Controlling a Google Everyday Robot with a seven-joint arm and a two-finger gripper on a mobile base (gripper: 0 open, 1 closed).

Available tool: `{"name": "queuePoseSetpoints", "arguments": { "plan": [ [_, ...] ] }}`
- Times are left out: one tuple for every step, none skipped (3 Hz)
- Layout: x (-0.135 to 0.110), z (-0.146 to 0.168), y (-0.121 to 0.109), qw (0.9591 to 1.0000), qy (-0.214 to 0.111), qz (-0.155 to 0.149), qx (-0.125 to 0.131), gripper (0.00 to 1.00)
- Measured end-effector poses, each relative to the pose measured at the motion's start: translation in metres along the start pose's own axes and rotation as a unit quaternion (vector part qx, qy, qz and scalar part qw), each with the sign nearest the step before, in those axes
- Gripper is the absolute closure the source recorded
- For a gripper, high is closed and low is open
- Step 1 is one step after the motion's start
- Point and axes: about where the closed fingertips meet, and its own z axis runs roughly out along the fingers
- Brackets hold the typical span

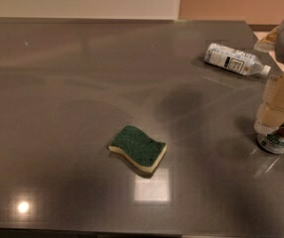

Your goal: Pick sponge

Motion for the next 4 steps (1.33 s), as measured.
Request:
{"name": "queuePoseSetpoints", "arguments": {
  "plan": [
    [0.0, 0.0, 0.0, 1.0, 0.0, 0.0, 0.0, 0.0],
    [-0.018, 0.013, 0.008, 0.9998, -0.011, -0.011, -0.014, 0.0],
    [-0.046, 0.032, 0.027, 0.999, -0.025, -0.021, -0.03, 0.0],
    [-0.074, 0.056, 0.051, 0.9977, -0.038, -0.022, -0.051, 0.0]
  ]
}}
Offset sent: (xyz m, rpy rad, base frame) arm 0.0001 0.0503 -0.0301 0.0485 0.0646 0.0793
